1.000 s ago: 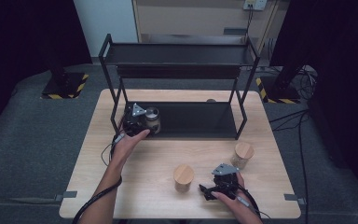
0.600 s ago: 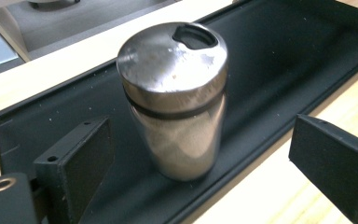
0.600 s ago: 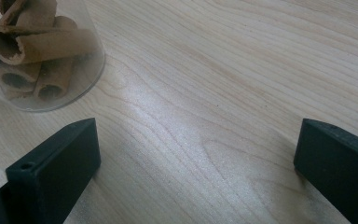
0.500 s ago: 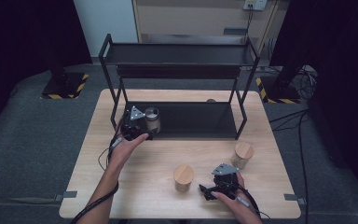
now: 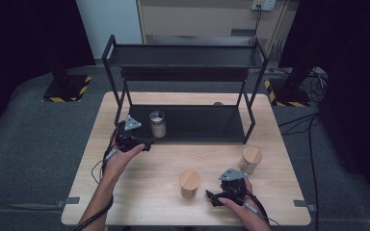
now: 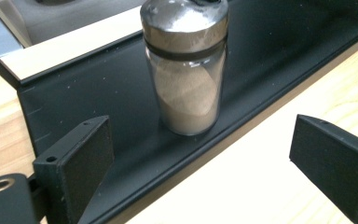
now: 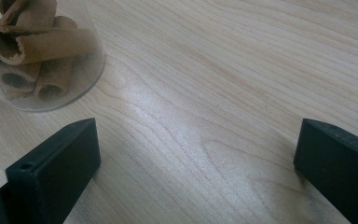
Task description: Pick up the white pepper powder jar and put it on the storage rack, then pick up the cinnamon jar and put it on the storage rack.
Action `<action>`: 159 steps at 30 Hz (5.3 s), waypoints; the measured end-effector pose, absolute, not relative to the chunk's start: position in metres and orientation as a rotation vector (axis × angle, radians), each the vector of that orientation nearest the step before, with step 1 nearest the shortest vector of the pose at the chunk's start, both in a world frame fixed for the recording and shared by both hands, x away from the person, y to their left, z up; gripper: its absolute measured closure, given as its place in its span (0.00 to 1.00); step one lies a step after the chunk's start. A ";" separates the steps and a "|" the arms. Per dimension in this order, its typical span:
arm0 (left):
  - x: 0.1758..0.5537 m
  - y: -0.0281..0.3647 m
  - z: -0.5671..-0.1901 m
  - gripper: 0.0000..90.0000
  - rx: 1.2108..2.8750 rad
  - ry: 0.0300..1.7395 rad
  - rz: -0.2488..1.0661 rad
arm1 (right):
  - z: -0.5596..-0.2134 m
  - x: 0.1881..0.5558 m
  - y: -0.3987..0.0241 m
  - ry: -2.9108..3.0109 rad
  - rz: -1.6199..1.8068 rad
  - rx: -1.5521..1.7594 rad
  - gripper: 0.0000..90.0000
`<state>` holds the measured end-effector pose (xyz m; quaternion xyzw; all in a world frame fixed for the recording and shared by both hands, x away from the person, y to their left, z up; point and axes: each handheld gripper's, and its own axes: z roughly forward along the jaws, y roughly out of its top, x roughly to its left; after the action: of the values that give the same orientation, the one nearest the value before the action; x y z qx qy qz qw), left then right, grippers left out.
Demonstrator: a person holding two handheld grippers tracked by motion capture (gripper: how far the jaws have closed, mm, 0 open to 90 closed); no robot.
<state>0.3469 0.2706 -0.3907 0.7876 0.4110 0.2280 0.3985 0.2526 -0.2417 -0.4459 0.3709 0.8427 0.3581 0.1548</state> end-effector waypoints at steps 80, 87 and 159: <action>0.240 0.295 -0.441 0.04 1.994 1.185 0.516 | -0.446 0.253 -0.242 2.415 1.026 1.063 0.00; 0.241 0.288 -0.442 0.04 2.047 1.190 0.537 | -0.446 0.253 -0.242 2.415 1.026 1.063 0.00; 0.254 0.286 -0.444 0.00 2.080 1.231 0.506 | -0.401 0.246 -0.202 2.534 1.062 0.832 0.03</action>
<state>0.2545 0.2861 -0.4439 0.7952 0.4707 0.1933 0.3297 0.2459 -0.2021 -0.4006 0.2870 0.8746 0.3666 0.1351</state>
